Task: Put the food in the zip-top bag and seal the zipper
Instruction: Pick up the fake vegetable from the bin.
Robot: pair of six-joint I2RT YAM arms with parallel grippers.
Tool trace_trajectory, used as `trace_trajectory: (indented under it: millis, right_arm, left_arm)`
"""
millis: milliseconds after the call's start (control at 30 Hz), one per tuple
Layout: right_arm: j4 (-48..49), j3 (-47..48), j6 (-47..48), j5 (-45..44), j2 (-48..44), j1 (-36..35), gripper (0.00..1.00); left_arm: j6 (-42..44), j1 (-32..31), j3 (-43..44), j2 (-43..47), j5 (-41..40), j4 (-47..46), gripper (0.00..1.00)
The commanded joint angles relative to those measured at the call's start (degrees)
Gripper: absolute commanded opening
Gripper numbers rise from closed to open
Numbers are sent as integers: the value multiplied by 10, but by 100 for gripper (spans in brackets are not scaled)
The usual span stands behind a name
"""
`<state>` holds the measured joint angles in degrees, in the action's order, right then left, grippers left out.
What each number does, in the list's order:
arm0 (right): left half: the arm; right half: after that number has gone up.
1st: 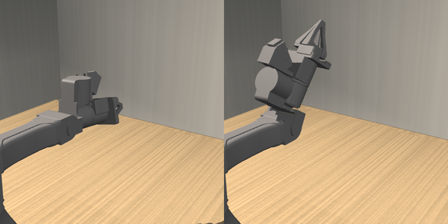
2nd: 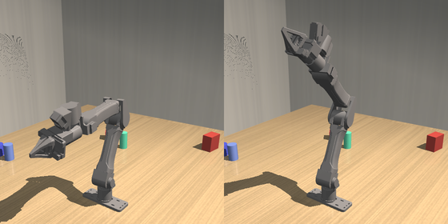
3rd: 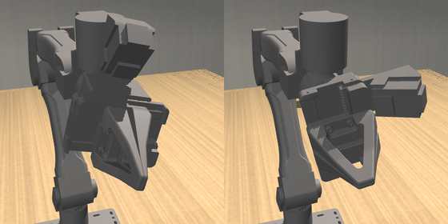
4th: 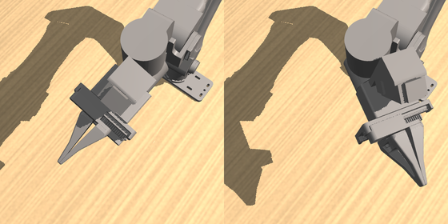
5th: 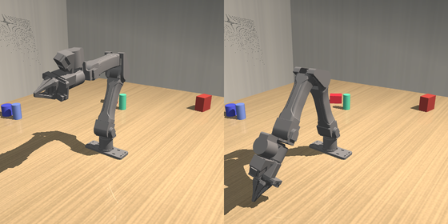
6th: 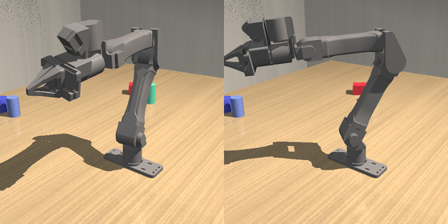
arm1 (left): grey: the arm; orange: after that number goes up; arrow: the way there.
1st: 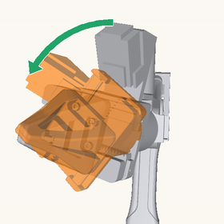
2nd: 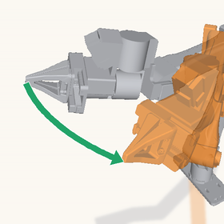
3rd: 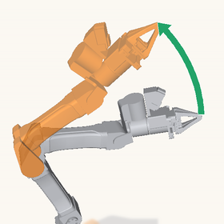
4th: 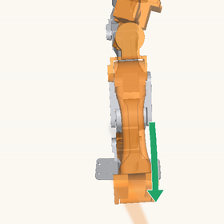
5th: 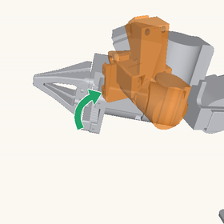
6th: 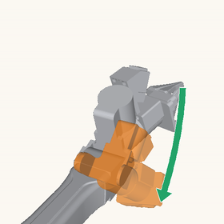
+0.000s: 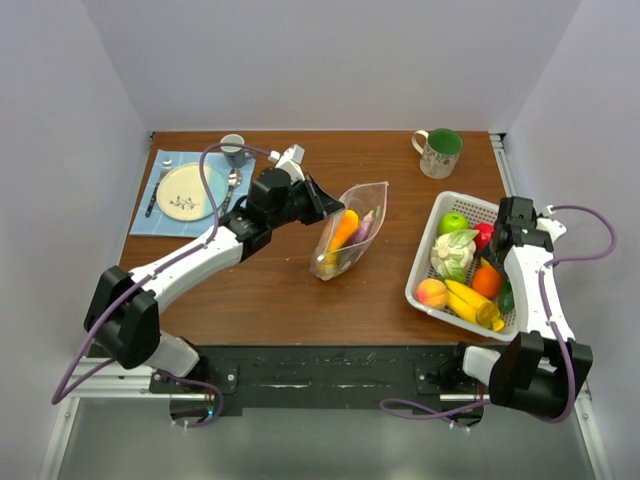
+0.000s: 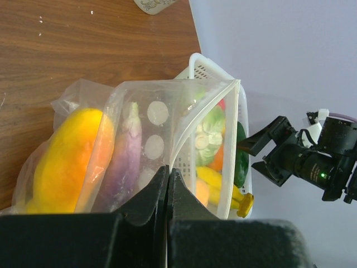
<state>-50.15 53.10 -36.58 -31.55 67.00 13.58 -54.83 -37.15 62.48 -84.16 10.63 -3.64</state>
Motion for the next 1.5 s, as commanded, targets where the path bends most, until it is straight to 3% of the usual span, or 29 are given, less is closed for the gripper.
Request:
trace_trajectory:
  millis: [0,233,467,867,1100,1267,1467]
  right_arm:
    - [2,10,-3,-32,-28,4,86]
    - [7,3,-8,-50,1,5,89]
    - [33,-11,-8,-39,25,14,86]
    - [38,-9,-5,-30,29,20,51]
    - [-4,35,23,10,-5,20,18]
    - [-6,45,41,95,-36,14,13]
    - [-28,77,23,87,-38,-66,11]
  left_arm:
    - [13,2,23,-6,13,-7,0]
    - [13,1,22,-5,15,-7,0]
    - [18,2,22,0,15,-1,0]
    - [17,2,18,-1,16,-6,0]
    - [11,2,15,0,17,-13,0]
    - [11,2,13,1,14,-16,0]
    - [9,2,12,0,15,-21,0]
